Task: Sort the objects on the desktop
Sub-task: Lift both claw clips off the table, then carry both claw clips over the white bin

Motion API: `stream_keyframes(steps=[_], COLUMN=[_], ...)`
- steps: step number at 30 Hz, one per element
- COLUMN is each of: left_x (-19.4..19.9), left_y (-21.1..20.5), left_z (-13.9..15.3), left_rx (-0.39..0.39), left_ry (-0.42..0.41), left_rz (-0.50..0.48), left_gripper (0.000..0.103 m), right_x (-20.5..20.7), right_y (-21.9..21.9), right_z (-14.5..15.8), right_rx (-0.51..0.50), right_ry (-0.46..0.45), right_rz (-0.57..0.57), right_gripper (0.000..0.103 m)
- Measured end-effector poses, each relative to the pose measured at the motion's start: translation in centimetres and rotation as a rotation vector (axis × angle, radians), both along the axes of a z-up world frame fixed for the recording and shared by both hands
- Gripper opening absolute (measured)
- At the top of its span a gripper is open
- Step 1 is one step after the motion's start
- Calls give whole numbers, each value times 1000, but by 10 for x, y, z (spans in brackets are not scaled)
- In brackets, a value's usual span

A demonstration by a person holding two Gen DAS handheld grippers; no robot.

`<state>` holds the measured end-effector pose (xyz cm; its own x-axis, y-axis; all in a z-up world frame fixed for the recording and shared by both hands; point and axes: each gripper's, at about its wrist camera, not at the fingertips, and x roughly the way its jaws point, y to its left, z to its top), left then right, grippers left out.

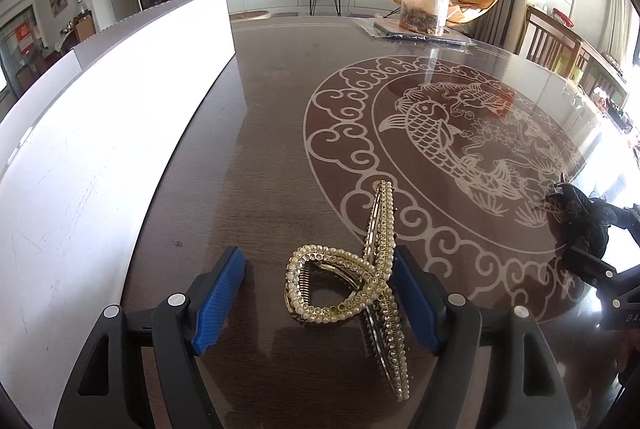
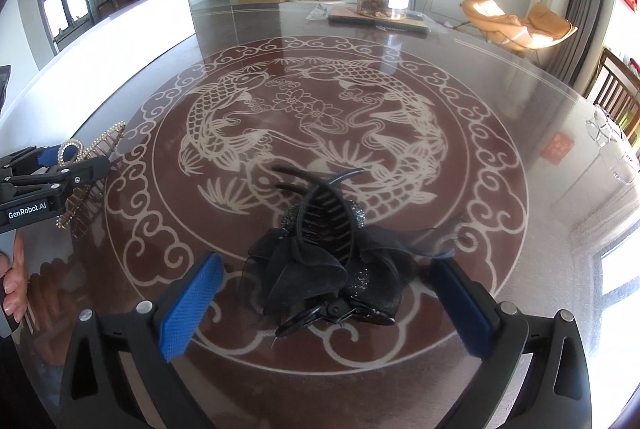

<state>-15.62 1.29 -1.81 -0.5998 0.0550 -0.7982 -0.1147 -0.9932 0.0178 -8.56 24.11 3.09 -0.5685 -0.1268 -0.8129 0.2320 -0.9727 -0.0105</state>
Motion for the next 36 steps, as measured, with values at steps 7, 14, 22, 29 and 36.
stream_keyframes(steps=[7, 14, 22, 29, 36], left_x=[-5, 21, 75, 104, 97], left_y=[6, 23, 3, -35, -135], left_z=[-5, 5, 30, 78, 131], left_rx=[-2, 33, 104, 184, 177], left_ry=[-55, -10, 59, 145, 201], left_rz=[-37, -125, -119, -33, 134], left_gripper=[103, 49, 44, 44, 44], right_x=[1, 3, 49, 61, 47], right_y=[0, 12, 21, -6, -109], right_z=[1, 12, 43, 59, 106], right_rx=[-4, -75, -175, -217, -288], right_ry=[-4, -29, 14, 34, 68], right_rz=[3, -15, 1, 58, 270], right_gripper=[103, 36, 36, 36, 36])
